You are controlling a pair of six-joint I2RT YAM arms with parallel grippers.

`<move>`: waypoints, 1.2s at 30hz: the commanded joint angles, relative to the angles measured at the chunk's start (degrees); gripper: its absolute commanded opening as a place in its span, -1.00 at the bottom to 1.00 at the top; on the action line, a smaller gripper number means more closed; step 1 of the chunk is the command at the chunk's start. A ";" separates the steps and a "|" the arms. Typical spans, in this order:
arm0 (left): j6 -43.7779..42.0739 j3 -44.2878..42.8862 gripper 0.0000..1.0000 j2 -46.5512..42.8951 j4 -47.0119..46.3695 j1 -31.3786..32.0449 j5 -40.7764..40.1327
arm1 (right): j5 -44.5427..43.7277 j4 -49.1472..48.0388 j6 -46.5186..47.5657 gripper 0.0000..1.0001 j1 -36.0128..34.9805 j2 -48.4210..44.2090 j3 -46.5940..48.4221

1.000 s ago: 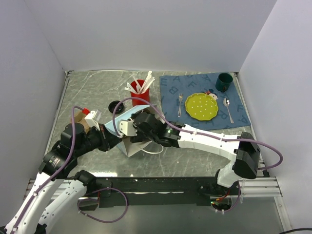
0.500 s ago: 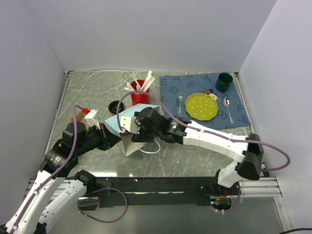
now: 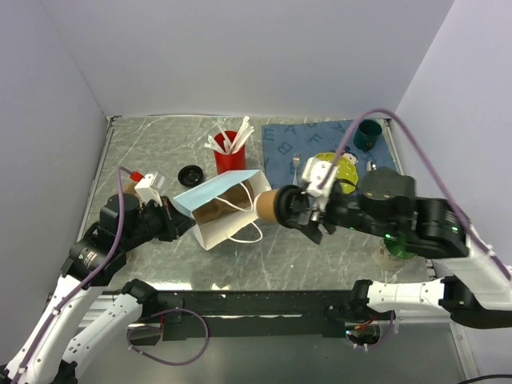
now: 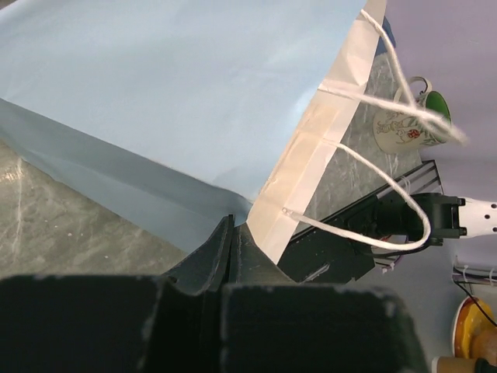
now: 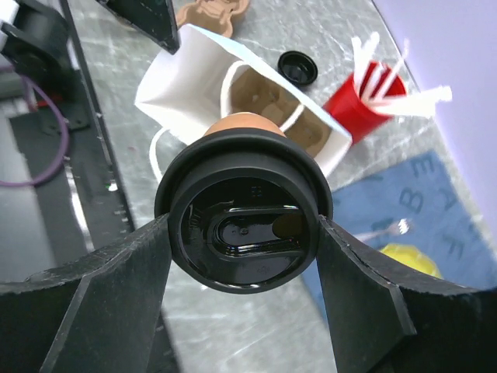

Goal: Pack the takeout coffee

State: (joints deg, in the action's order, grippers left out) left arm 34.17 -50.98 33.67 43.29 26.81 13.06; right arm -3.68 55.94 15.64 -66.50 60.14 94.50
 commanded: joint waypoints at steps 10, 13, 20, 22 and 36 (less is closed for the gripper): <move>-1.47 -7.47 -0.98 3.25 3.73 0.00 5.21 | -18.28 27.80 -32.04 -0.43 -0.03 1.38 3.77; -3.31 -6.50 -0.98 0.44 1.37 0.00 10.13 | -16.89 31.15 -38.63 -0.42 1.37 4.36 1.40; -5.17 -2.37 -0.98 -3.96 -1.19 0.00 19.19 | -12.75 24.38 -51.13 -0.43 3.83 4.90 -10.56; -5.34 -1.93 -0.98 -3.18 1.18 0.00 18.15 | -14.86 25.61 -53.51 -0.44 4.01 5.42 -10.91; -4.64 -1.23 -0.98 -1.33 -0.65 0.00 11.89 | -17.59 17.90 -47.82 -0.40 14.81 1.47 -26.72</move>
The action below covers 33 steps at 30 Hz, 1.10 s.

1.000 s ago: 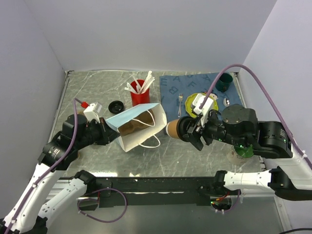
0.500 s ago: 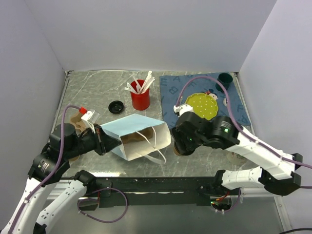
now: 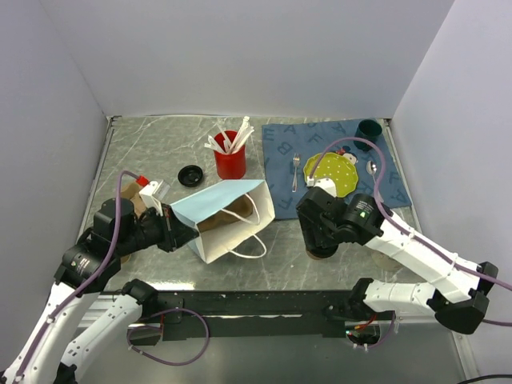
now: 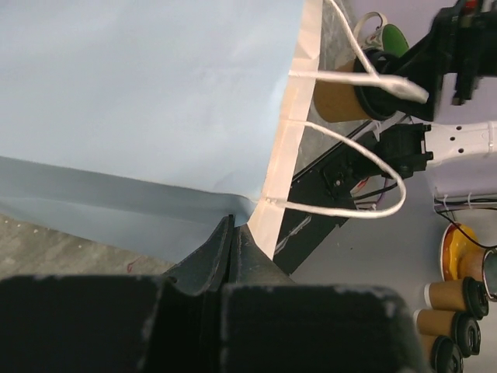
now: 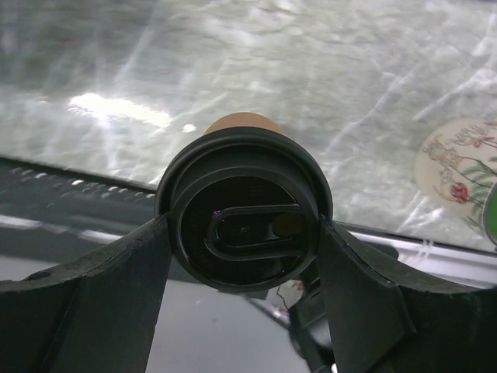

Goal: Pack the takeout coffee

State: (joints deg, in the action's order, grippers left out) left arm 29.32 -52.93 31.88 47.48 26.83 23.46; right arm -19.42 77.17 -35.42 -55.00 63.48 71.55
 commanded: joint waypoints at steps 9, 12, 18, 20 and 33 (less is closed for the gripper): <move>0.83 1.51 -0.98 2.57 -7.58 -0.02 3.69 | 2.72 -13.00 3.25 -0.15 6.40 -0.55 -14.06; 0.91 1.33 -0.98 3.10 -7.67 -0.02 3.43 | 3.42 -17.13 2.64 -0.05 6.66 -1.52 -17.93; 0.56 0.54 -0.98 3.63 -7.14 -0.02 2.82 | 3.25 -17.32 1.93 0.31 6.84 -2.31 -19.08; 0.39 0.37 -0.98 3.72 -6.88 -0.02 2.64 | 2.46 -17.05 1.76 0.34 6.75 -2.84 -19.43; -1.46 -0.33 -0.98 3.63 -5.30 -0.02 3.87 | 2.46 -16.96 0.88 0.68 6.75 -3.54 -19.96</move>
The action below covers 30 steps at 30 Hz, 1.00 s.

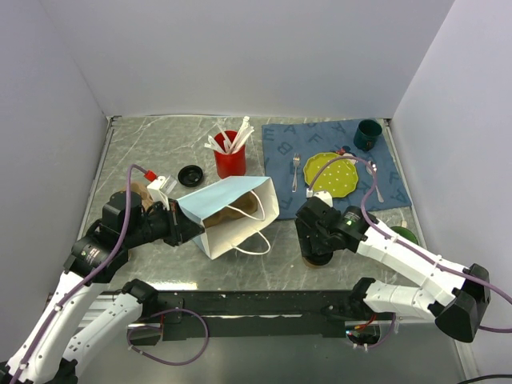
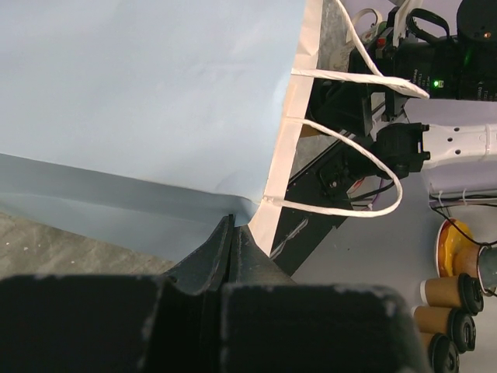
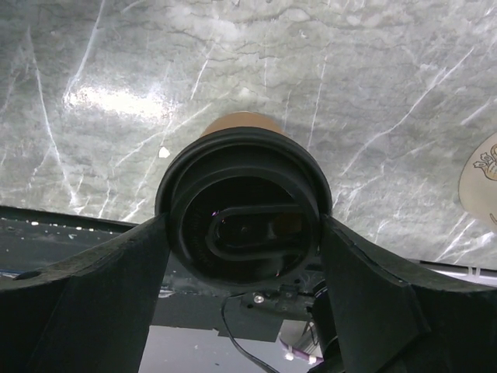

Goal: Pack the takeout coffee

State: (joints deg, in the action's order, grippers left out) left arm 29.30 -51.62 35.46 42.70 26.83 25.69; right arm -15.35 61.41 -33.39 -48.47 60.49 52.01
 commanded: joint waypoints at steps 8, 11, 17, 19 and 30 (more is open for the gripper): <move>-3.11 -3.58 -0.98 -0.74 2.21 -0.11 1.90 | -1.52 1.95 -0.99 0.98 0.22 -1.86 3.09; -3.02 -4.02 -0.98 -1.10 2.65 -0.02 1.82 | -1.17 4.95 1.64 0.82 0.30 -1.78 12.04; -1.27 -2.44 -0.98 -2.15 1.96 -0.02 2.00 | 11.98 -10.20 11.66 0.46 0.30 -4.85 23.67; -0.82 -2.35 -0.98 -2.50 1.78 -0.02 1.73 | 13.68 -13.93 12.38 0.43 0.13 -4.25 22.97; -0.12 -2.70 -0.98 -2.24 1.86 -0.02 0.59 | 11.74 -17.11 14.76 0.20 1.62 4.37 23.59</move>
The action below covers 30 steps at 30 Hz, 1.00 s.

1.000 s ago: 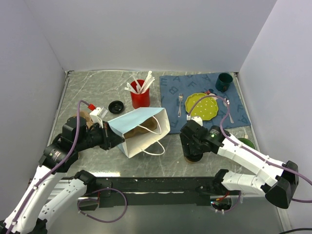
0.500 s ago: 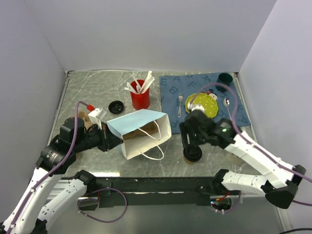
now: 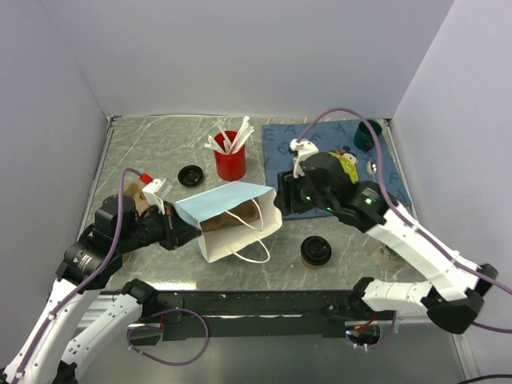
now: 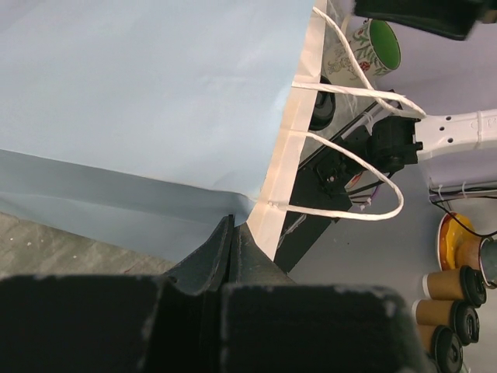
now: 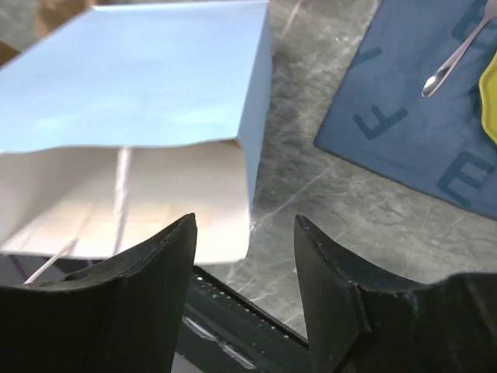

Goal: Pack the takeout coffee

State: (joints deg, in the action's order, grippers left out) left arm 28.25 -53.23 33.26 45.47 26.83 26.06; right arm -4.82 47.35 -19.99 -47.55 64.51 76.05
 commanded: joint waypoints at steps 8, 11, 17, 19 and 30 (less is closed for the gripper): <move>2.33 -0.56 -0.98 -0.12 -2.14 -0.02 0.04 | 3.68 -7.89 0.39 0.20 0.70 2.37 -5.39; 2.51 -0.56 -0.98 -0.03 -2.23 -0.02 -0.49 | 1.58 -7.10 1.26 -0.10 0.70 5.44 -4.16; 4.44 -2.13 -0.98 -0.30 -1.35 -0.02 -11.19 | -8.27 1.76 9.08 -1.00 0.62 10.28 9.70; 6.28 -10.99 -0.98 3.72 5.29 -0.02 -16.02 | -7.49 7.19 8.14 -1.00 0.62 10.11 21.21; 14.90 -2.34 -0.98 -2.75 -3.37 -0.02 -18.50 | -4.23 -4.61 7.34 -1.00 -1.14 3.00 15.03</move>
State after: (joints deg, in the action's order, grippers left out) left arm 39.09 -56.77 30.70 45.95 26.83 10.11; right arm -5.21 46.39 -13.13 -48.60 67.61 91.02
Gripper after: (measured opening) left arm 0.012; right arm 0.008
